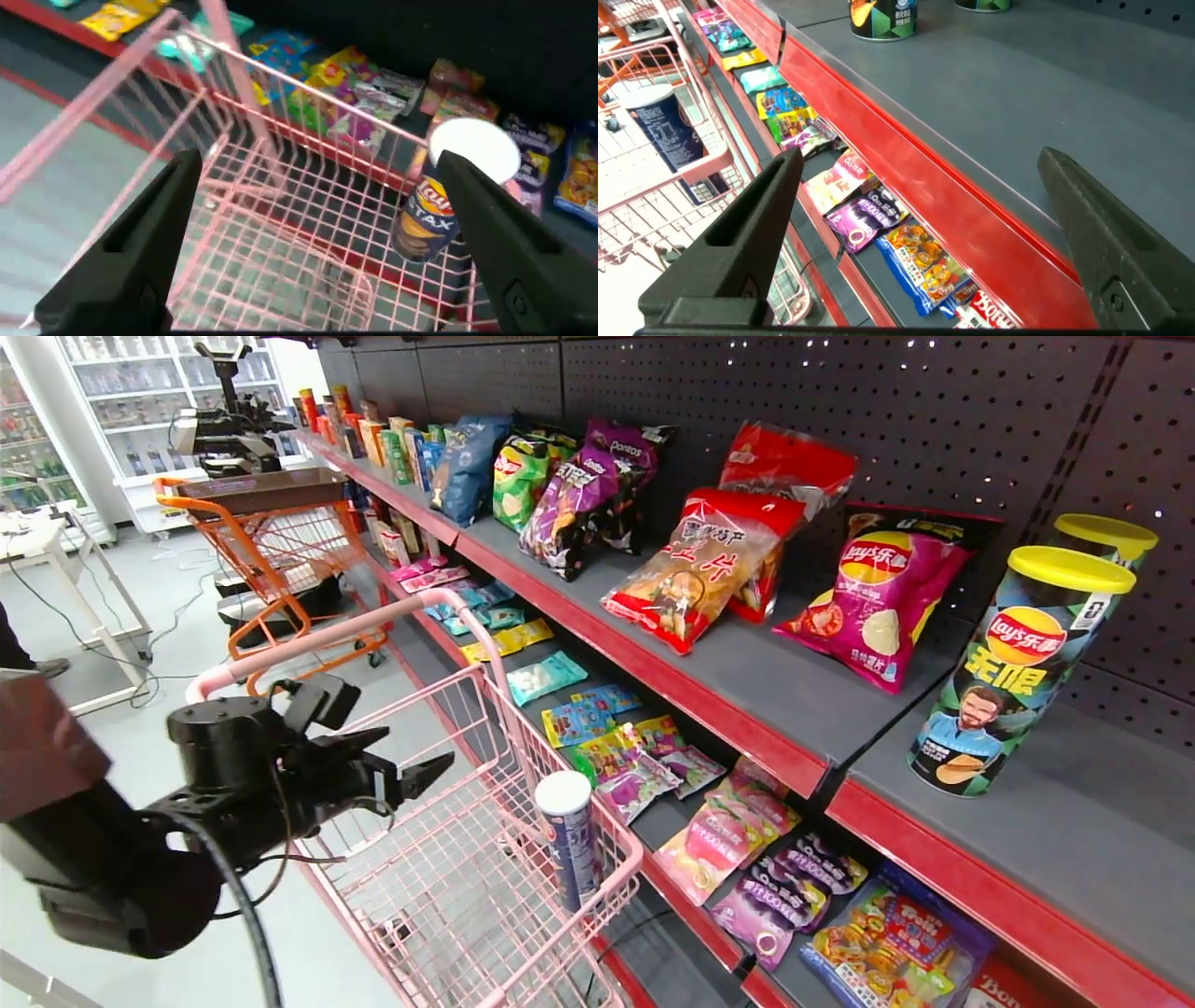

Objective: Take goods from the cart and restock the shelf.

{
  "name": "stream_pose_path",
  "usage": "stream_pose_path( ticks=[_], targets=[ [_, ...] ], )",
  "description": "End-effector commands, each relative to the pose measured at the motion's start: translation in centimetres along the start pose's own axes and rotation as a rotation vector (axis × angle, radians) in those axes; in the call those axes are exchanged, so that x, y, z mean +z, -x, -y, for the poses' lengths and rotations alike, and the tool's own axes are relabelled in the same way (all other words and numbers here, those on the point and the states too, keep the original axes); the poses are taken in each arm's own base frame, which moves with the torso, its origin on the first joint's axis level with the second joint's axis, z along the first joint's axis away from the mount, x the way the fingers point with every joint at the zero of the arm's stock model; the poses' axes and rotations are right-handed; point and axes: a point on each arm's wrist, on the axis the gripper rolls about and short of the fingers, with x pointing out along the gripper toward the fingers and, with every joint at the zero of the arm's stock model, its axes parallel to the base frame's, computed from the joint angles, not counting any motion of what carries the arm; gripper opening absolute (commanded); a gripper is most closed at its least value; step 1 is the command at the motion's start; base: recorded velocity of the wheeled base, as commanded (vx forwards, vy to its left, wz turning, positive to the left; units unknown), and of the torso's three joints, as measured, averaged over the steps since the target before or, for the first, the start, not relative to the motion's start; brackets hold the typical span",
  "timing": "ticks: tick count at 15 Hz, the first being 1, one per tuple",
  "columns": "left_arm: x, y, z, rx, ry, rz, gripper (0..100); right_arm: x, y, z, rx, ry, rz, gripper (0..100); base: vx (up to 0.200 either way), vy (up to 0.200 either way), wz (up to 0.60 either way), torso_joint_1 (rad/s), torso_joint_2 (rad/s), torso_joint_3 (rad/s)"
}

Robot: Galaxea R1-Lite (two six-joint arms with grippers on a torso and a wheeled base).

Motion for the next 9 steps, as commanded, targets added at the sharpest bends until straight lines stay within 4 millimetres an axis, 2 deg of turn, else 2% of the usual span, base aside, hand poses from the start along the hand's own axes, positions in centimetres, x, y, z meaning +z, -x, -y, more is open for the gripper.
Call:
stream_pose_path(
  ticks=[1,3,4,9],
  targets=[
    [-3.9,-5.5,2.5,-0.144,0.01,-0.066,100,0.0,0.0,0.0,0.001,0.0,0.001,100,0.0,0.0,0.0,0.0,0.0,0.0],
    [-3.5,-7.4,3.9,-0.191,0.031,-0.037,100,0.0,0.0,0.0,0.001,-0.003,0.001,100,0.0,0.0,0.0,0.0,0.0,0.0],
    [-4.0,-8.4,4.4,-0.211,0.026,-0.036,100,0.0,0.0,0.0,0.002,-0.003,0.001,100,0.0,0.0,0.0,0.0,0.0,0.0],
    [-4.9,-8.8,7.2,-0.282,0.017,-0.073,100,0.0,0.0,0.0,0.002,-0.004,0.001,100,0.0,0.0,0.0,0.0,0.0,0.0]
  ],
)
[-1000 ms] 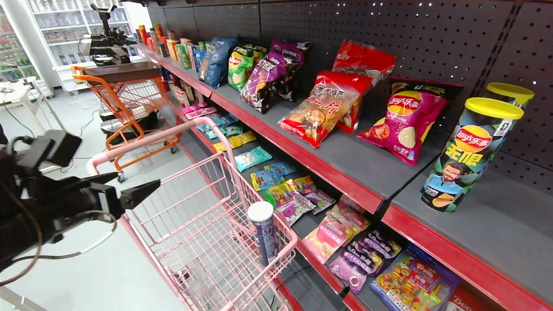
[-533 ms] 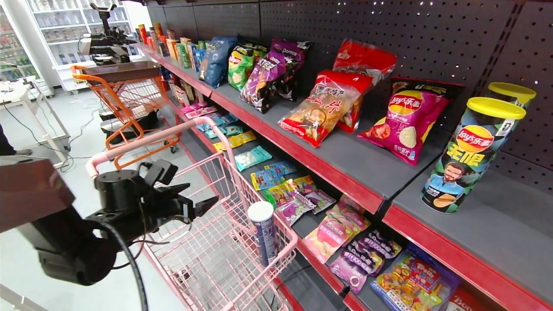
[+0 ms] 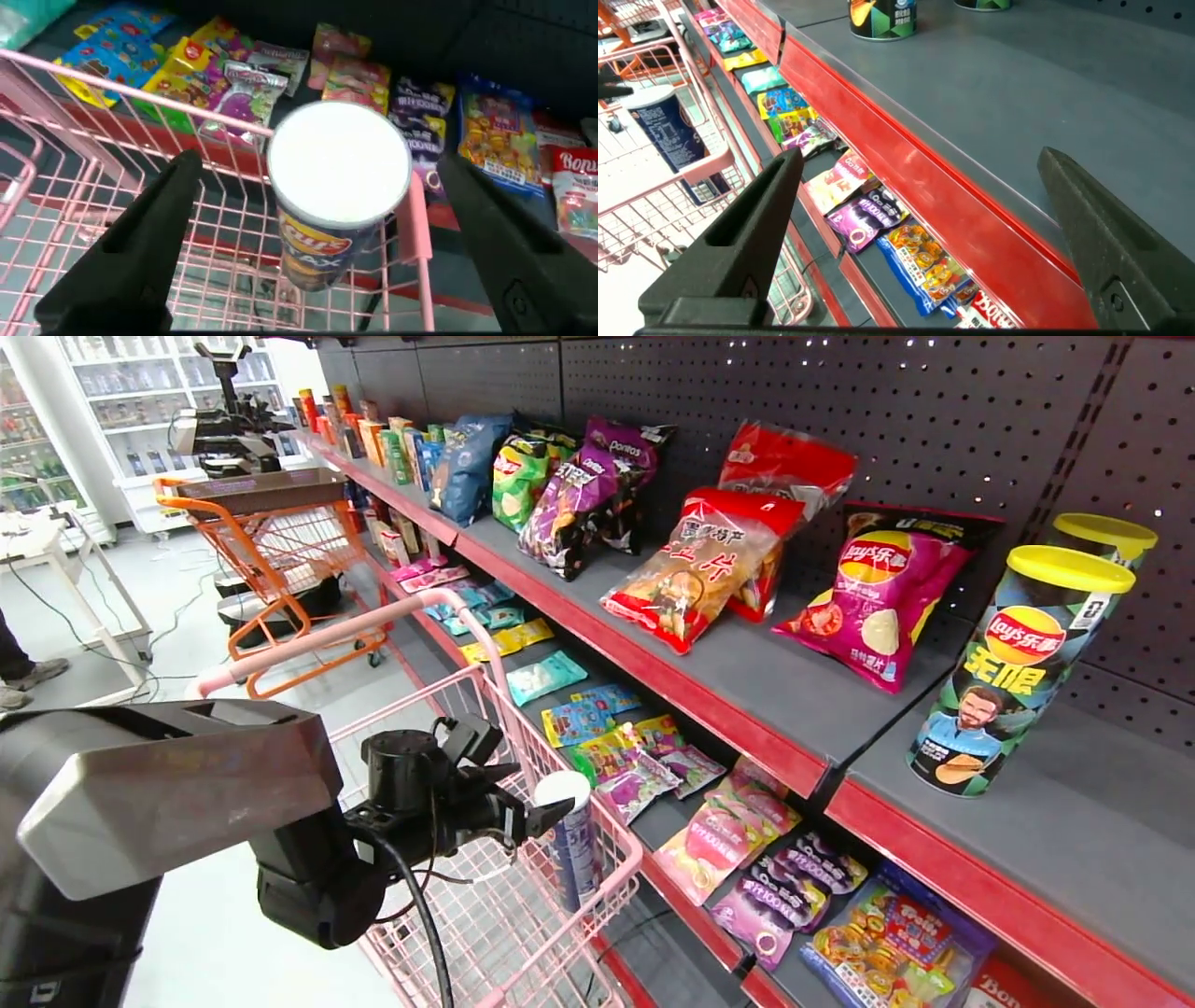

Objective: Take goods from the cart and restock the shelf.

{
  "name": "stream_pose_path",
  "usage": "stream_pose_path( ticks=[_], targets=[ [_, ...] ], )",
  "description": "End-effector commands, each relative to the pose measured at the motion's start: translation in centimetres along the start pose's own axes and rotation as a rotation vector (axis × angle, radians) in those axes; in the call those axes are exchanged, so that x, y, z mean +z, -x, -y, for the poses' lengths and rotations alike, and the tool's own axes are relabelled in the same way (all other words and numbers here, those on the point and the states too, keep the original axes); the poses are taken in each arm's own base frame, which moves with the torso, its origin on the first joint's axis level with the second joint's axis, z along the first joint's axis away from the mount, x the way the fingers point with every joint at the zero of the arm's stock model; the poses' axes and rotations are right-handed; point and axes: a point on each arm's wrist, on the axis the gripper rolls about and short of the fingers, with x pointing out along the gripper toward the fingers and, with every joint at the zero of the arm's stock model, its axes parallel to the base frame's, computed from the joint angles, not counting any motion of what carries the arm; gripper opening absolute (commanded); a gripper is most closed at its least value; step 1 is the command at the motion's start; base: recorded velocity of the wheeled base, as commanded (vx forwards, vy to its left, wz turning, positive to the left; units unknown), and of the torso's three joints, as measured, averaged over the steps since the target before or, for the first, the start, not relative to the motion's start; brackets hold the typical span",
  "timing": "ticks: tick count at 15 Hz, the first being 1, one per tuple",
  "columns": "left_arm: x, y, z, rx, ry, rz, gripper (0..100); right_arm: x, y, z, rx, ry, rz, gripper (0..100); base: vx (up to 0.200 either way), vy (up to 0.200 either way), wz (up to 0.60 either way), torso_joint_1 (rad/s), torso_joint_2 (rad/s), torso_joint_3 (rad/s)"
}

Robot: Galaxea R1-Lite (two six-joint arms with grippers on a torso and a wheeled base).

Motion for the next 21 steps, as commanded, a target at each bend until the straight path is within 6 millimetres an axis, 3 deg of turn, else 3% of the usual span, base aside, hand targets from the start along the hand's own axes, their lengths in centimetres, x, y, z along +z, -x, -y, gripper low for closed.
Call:
stream_pose_path(
  ticks=[1,8,10,16,21],
  targets=[
    [-0.6,-0.3,0.7,-0.02,0.001,-0.019,100,0.0,0.0,0.0,-0.001,0.0,0.001,100,0.0,0.0,0.0,0.0,0.0,0.0],
    [-2.2,-1.0,0.4,-0.018,0.015,-0.057,100,0.0,0.0,0.0,-0.001,0.0,0.001,100,0.0,0.0,0.0,0.0,0.0,0.0],
    [-2.7,-2.1,-0.1,-0.013,0.002,-0.023,100,0.0,0.0,0.0,0.001,0.002,0.001,100,0.0,0.0,0.0,0.0,0.0,0.0],
    [-3.0,-3.1,-0.2,-0.019,-0.009,-0.003,100,0.0,0.0,0.0,0.001,0.003,0.001,100,0.0,0.0,0.0,0.0,0.0,0.0],
    [-3.2,-4.3,0.8,-0.055,-0.018,-0.008,100,0.0,0.0,0.0,0.001,0.005,0.001,100,0.0,0.0,0.0,0.0,0.0,0.0]
  ],
)
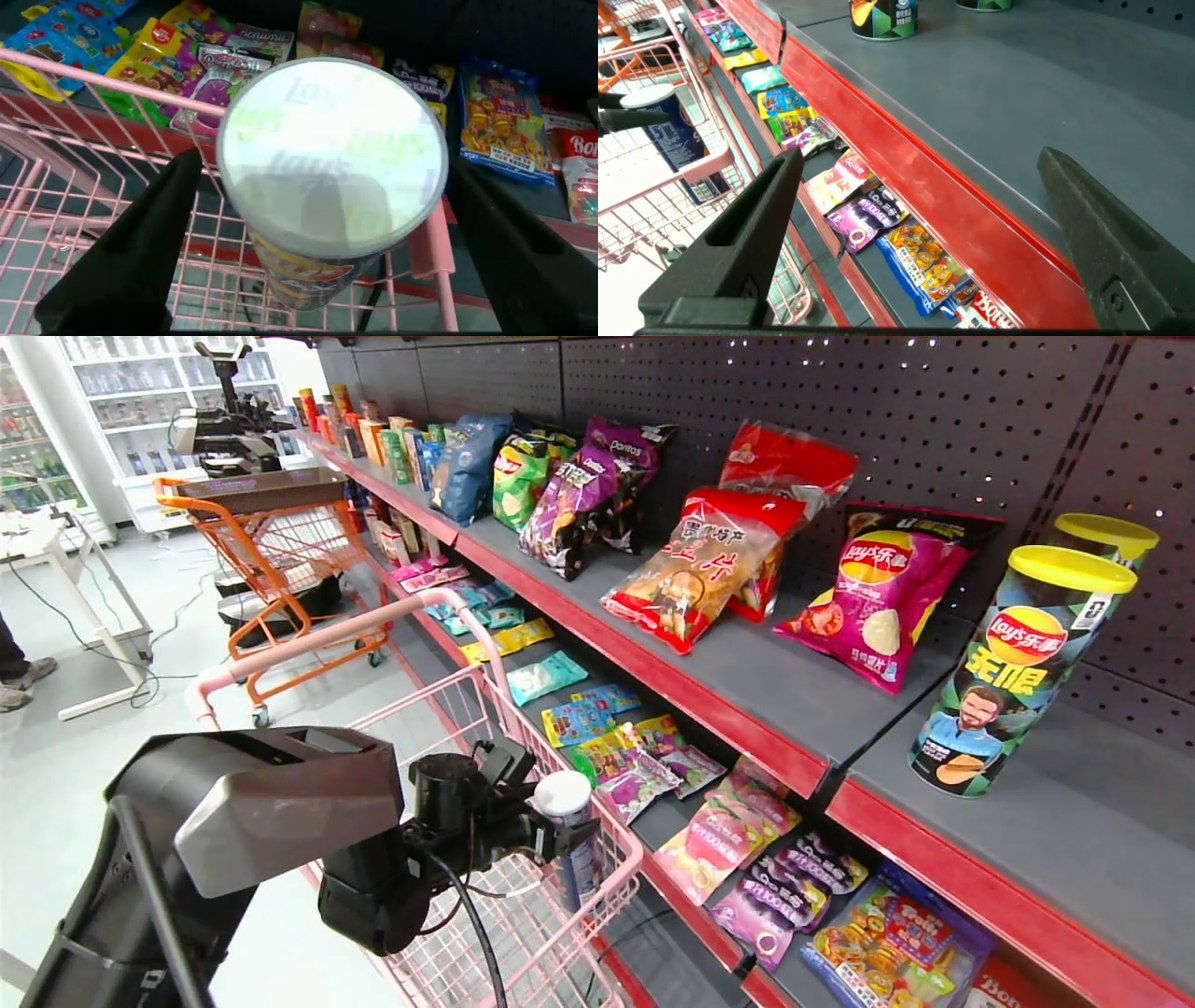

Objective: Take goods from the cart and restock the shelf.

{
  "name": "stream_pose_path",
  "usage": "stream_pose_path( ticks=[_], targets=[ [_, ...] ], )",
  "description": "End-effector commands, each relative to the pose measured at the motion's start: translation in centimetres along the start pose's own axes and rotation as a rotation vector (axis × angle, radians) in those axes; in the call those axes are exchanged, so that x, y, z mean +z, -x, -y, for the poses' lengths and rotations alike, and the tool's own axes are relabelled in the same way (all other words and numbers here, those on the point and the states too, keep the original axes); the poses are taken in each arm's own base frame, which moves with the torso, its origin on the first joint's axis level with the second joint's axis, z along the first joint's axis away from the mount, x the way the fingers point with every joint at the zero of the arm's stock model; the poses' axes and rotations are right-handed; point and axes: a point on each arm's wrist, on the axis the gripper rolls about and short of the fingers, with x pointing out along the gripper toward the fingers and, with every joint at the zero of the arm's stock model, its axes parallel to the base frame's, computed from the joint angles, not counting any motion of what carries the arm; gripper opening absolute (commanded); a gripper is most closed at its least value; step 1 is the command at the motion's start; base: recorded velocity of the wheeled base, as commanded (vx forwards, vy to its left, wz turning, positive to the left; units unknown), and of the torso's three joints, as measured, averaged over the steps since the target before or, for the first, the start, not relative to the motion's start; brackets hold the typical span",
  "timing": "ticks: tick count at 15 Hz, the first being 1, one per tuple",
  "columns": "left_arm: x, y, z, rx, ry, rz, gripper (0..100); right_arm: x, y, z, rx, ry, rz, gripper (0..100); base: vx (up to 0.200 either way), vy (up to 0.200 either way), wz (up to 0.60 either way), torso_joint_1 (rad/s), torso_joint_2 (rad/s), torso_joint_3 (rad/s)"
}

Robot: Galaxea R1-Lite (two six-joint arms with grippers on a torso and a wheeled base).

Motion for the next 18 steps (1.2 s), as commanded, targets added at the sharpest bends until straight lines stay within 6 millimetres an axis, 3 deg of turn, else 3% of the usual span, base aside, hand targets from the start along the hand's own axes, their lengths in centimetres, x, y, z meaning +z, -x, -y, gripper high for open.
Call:
stream_pose_path(
  ticks=[1,4,5,9,12,13,14,15,18],
  targets=[
    [-0.1,-0.3,0.2,-0.008,-0.002,0.001,100,0.0,0.0,0.0,0.001,0.0,0.001,100,0.0,0.0,0.0,0.0,0.0,0.0],
    [-0.5,-0.4,0.1,-0.007,0.002,-0.008,100,0.0,0.0,0.0,0.001,0.0,-0.001,100,0.0,0.0,0.0,0.0,0.0,0.0],
    [-0.4,-0.5,0.1,-0.007,0.001,-0.006,0,0.0,0.0,0.0,0.001,0.0,0.001,100,0.0,0.0,0.0,0.0,0.0,0.0],
    [-0.3,0.0,0.0,0.01,0.006,-0.008,0,0.0,0.0,0.0,0.001,-0.001,0.001,100,0.0,0.0,0.0,0.0,0.0,0.0],
    [1.8,2.3,0.0,0.043,0.005,0.015,0,0.0,0.0,0.0,0.001,-0.004,0.001,100,0.0,0.0,0.0,0.0,0.0,0.0],
    [4.3,3.9,0.3,0.056,-0.002,0.045,0,0.0,0.0,0.0,0.001,-0.004,0.001,100,0.0,0.0,0.0,0.0,0.0,0.0],
    [5.3,4.6,0.4,0.067,-0.003,0.05,0,0.0,0.0,0.0,0.001,-0.004,0.001,100,0.0,0.0,0.0,0.0,0.0,0.0],
    [8.4,6.9,0.9,0.09,-0.01,0.081,0,0.0,0.0,0.0,0.001,-0.004,0.001,100,0.0,0.0,0.0,0.0,0.0,0.0],
    [15.0,13.5,1.2,0.194,-0.034,0.19,0,0.0,0.0,0.0,0.001,-0.004,0.001,100,0.0,0.0,0.0,0.0,0.0,0.0]
  ],
)
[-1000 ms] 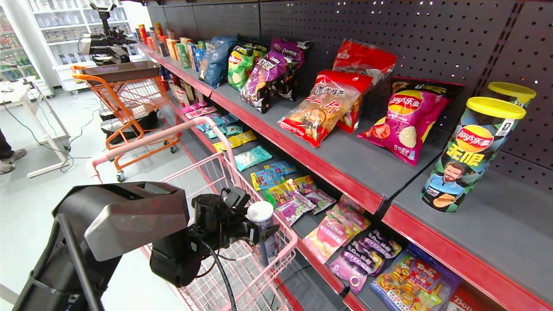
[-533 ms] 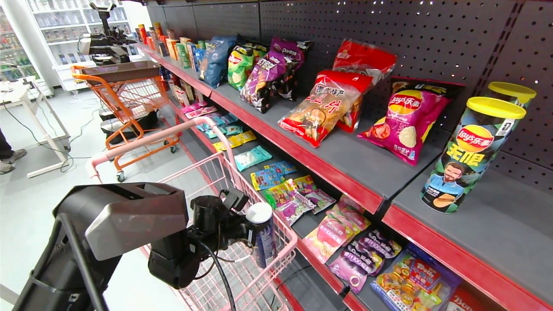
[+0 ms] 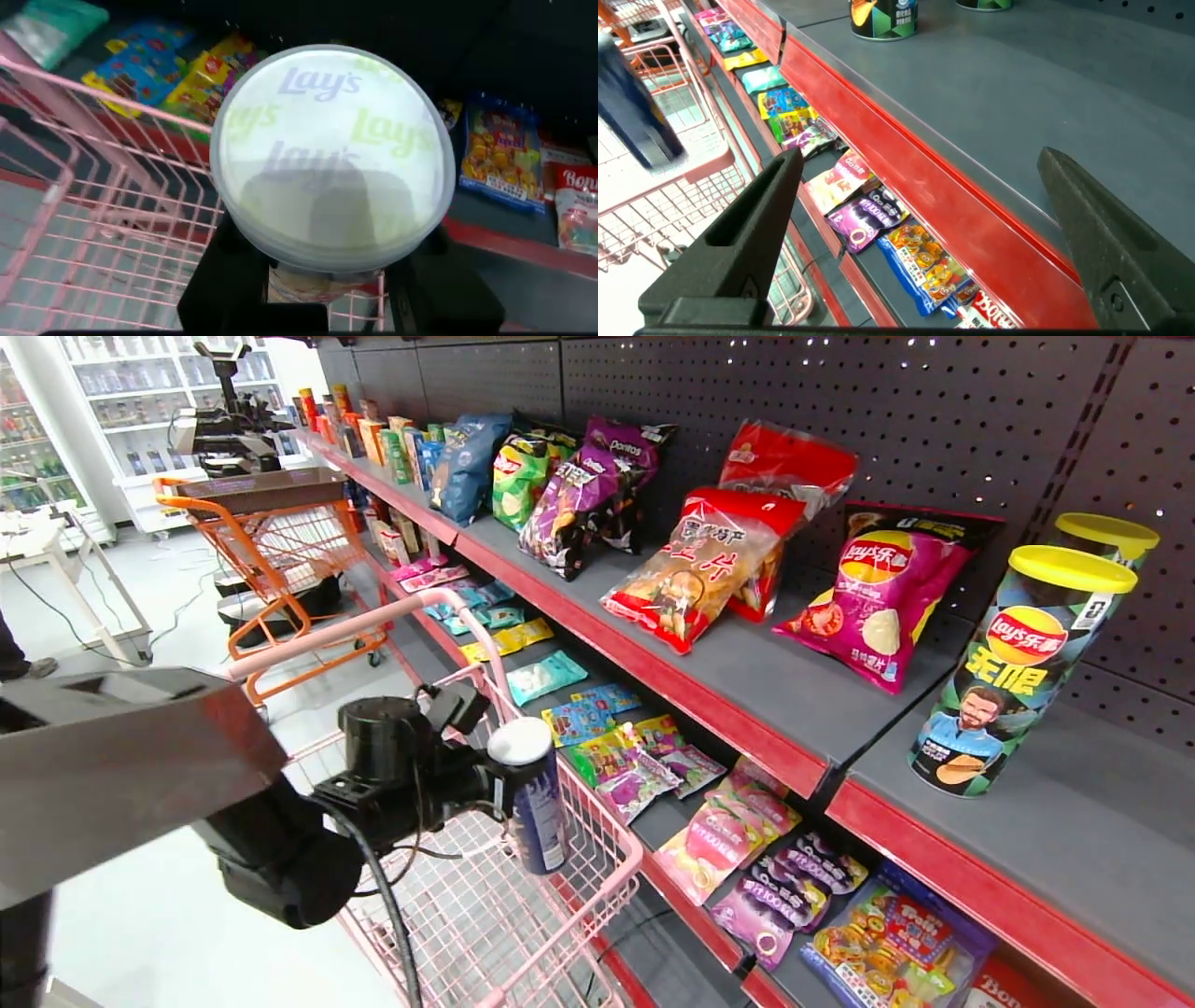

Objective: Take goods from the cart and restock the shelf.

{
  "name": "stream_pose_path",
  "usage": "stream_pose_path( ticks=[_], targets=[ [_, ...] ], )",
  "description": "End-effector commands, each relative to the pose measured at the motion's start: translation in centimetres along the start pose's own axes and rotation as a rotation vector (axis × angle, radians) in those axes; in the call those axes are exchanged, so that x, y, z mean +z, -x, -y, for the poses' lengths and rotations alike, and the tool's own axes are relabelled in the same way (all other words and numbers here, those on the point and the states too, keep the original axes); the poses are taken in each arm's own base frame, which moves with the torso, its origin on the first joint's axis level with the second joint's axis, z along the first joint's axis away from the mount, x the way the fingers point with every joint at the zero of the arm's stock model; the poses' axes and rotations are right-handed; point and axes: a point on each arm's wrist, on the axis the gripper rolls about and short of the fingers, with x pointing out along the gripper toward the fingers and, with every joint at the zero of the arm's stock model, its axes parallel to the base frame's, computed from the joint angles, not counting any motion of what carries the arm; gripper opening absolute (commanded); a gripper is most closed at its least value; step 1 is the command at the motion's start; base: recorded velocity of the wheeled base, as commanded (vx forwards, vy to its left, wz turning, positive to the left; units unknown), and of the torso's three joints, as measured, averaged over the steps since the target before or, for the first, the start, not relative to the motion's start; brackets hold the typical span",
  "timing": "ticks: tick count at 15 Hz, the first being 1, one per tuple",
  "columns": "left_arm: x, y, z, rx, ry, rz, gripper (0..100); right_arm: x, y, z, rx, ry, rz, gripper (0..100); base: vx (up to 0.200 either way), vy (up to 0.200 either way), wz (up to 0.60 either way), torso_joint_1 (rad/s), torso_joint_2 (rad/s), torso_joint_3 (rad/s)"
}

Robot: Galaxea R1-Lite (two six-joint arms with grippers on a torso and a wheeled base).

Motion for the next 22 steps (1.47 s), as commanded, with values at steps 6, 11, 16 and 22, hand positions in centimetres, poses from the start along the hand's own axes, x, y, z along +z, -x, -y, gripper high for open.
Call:
stream_pose_path(
  ticks=[6,11,16,22],
  targets=[
    [15.9,20.2,2.8,0.198,-0.028,0.206,0,0.0,0.0,0.0,0.0,-0.001,0.001,100,0.0,0.0,0.0,0.0,0.0,0.0],
    [12.0,25.2,5.2,0.234,-0.012,0.186,0,0.0,0.0,0.0,0.0,-0.001,0.001,100,0.0,0.0,0.0,0.0,0.0,0.0],
    [11.7,25.9,5.3,0.259,-0.012,0.201,0,0.0,0.0,0.0,0.0,-0.002,0.001,100,0.0,0.0,0.0,0.0,0.0,0.0],
    [11.1,26.8,6.0,0.239,-0.014,0.216,0,0.0,0.0,0.0,0.0,-0.001,0.001,100,0.0,0.0,0.0,0.0,0.0,0.0]
  ],
)
